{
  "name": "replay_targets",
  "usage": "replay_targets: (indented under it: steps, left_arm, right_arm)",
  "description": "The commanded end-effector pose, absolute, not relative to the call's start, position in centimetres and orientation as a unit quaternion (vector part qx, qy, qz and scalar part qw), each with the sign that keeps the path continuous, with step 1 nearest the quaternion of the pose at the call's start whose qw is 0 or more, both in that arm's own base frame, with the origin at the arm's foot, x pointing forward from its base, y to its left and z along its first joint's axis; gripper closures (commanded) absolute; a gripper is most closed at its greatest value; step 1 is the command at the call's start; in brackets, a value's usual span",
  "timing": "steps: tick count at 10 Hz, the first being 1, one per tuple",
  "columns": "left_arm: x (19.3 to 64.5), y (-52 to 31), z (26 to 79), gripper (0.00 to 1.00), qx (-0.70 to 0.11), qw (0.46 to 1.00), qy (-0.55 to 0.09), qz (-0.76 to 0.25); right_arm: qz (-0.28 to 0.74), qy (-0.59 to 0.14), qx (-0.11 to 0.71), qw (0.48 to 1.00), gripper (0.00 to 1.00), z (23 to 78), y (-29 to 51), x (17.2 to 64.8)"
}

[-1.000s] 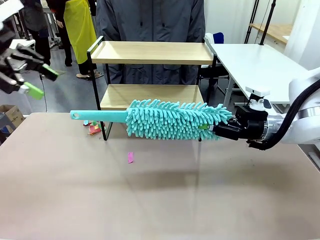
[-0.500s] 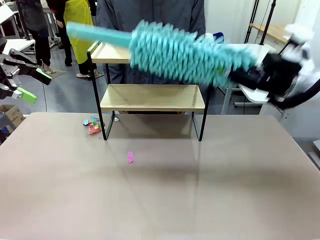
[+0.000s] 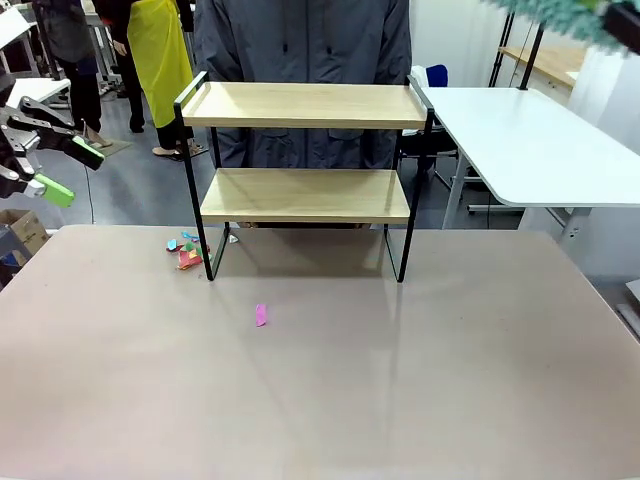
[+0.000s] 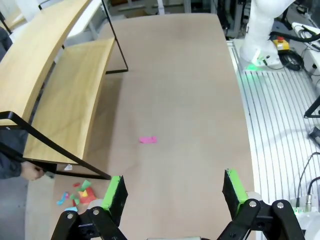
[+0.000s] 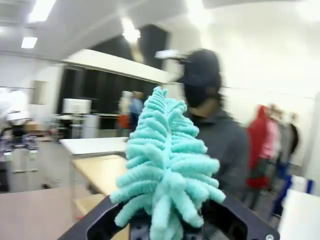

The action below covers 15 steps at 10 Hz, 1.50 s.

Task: Clean the shelf.
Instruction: Hand the Duster back to the human.

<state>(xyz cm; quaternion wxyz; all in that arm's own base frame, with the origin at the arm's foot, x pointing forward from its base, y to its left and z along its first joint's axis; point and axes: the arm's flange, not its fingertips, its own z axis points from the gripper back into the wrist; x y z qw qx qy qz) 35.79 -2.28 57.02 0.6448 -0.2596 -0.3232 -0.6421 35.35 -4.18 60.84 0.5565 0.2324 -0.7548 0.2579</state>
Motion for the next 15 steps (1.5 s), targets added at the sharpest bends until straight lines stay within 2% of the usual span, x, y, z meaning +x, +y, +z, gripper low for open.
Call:
replay_targets:
  steps: [1, 5, 8, 11, 14, 15]
  left_arm:
    - [35.9, -2.4, 57.3, 0.00, -0.270, 0.643, -0.329, -0.637]
    - [35.9, -2.4, 57.3, 0.00, -0.270, 0.643, -0.329, -0.637]
    - [35.9, -2.4, 57.3, 0.00, -0.270, 0.643, -0.329, -0.637]
    - [35.9, -2.4, 57.3, 0.00, -0.270, 0.643, -0.329, -0.637]
    - [35.9, -2.4, 57.3, 0.00, -0.270, 0.643, -0.329, -0.637]
    - [35.9, -2.4, 57.3, 0.00, -0.270, 0.643, -0.329, -0.637]
  right_arm:
    - [0.173, -0.777, 0.144, 0.588, 0.83, 60.3, -6.1, 35.2]
    - [0.093, -0.744, 0.073, 0.658, 0.83, 52.7, -11.6, 34.8]
    - [0.090, -0.718, 0.084, 0.685, 0.83, 44.2, -12.4, 34.8]
    - [0.097, -0.701, 0.106, 0.699, 0.83, 38.9, -12.0, 35.0]
    - [0.092, -0.709, 0.111, 0.690, 0.83, 38.2, -11.7, 35.4]
    - [0.099, -0.676, 0.132, 0.719, 0.83, 39.3, -13.4, 39.2]
